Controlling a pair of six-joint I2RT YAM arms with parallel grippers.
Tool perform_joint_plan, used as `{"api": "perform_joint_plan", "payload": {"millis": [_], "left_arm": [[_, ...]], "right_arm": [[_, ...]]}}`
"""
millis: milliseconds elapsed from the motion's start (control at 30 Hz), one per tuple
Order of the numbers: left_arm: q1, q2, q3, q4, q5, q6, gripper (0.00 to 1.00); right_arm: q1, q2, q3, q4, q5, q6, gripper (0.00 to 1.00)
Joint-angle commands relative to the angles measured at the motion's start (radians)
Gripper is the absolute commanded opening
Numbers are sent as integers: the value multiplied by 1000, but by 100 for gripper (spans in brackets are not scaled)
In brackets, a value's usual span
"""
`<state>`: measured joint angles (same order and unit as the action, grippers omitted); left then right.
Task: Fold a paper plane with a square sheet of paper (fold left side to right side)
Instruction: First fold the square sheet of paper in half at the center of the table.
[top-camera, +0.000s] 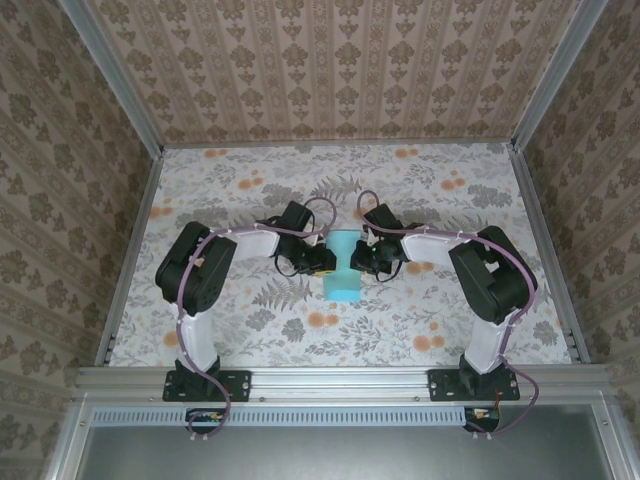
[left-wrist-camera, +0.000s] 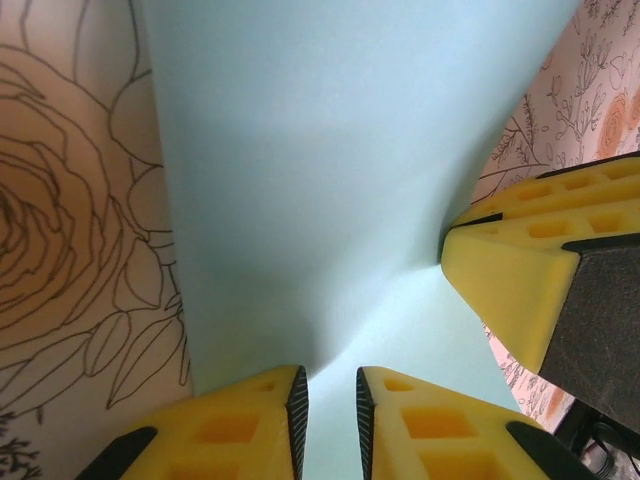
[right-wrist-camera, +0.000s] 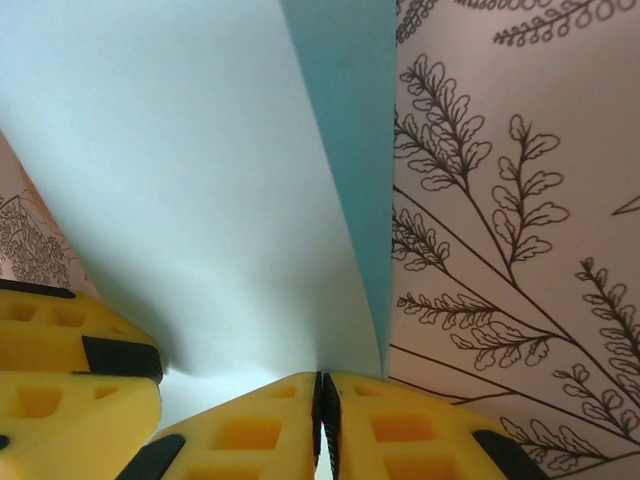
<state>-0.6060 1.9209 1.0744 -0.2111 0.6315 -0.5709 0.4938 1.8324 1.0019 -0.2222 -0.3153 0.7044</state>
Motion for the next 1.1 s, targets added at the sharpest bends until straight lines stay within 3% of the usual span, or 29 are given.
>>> {"api": "perform_joint_plan", "payload": {"millis": [0, 667, 833, 1067], "left_arm": [[15, 17, -28, -34, -36, 31, 23], [104, -119, -92, -73, -65, 74, 22], [87, -178, -78, -20, -25, 51, 22], [9, -84, -30, 76, 45, -22, 22]], "right_arm": [[8, 57, -14, -120, 69, -23, 14], [9, 64, -8, -128, 68, -28, 12], [10, 63, -7, -125, 65, -28, 12], [12, 64, -4, -125, 64, -28, 12]]}}
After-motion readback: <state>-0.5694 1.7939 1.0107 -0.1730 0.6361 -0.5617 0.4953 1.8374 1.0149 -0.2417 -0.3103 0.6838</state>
